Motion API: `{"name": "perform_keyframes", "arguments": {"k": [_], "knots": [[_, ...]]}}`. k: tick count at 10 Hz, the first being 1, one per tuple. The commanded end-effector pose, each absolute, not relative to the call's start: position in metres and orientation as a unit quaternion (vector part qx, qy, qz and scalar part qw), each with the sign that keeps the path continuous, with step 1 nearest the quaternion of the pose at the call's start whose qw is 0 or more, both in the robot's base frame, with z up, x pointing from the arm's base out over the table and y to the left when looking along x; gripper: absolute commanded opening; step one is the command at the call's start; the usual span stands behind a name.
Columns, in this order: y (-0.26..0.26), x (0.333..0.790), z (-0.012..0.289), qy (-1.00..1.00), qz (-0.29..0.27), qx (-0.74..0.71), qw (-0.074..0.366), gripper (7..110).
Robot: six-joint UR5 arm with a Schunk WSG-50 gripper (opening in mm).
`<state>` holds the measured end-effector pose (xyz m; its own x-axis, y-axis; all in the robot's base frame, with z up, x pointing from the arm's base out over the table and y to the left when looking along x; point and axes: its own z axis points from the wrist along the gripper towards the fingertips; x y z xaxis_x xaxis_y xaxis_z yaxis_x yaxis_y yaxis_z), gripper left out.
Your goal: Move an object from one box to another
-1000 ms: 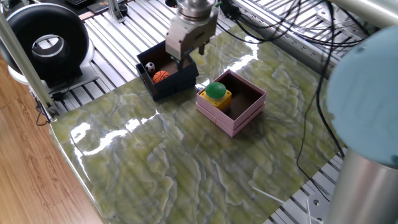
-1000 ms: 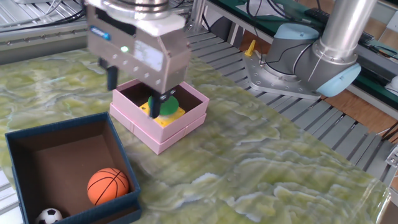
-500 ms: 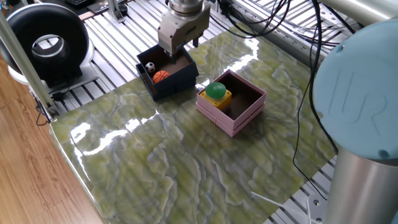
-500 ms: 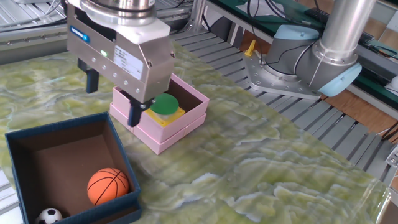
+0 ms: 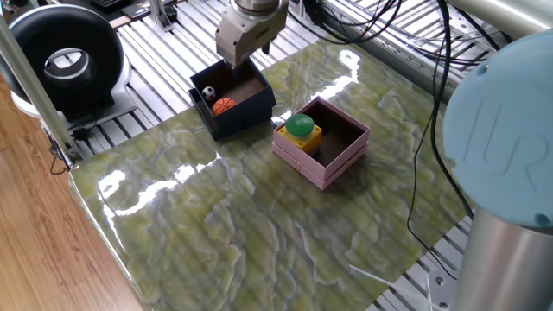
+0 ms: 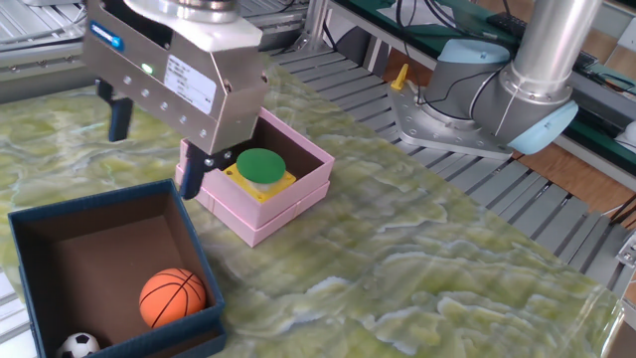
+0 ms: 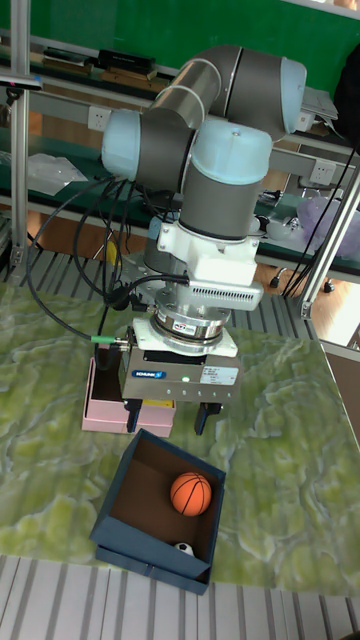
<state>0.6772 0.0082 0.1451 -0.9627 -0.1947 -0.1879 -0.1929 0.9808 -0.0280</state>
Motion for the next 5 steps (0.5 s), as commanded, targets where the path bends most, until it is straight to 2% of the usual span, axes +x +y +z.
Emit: {"name": "perform_keyframes", "arguments": {"k": [1,2,3,4,5], "knots": [[0.031,0.694,0.149,0.983,0.046,-0.118,0.129,7],[0.022,0.695,0.151,0.985,0.028,-0.114,0.128,7],[-0.004,0.701,0.157,0.984,-0.032,-0.112,0.138,7],[-0.022,0.71,0.161,0.981,-0.065,-0.099,0.155,7],[-0.023,0.73,0.169,0.973,-0.07,-0.099,0.195,7]]}}
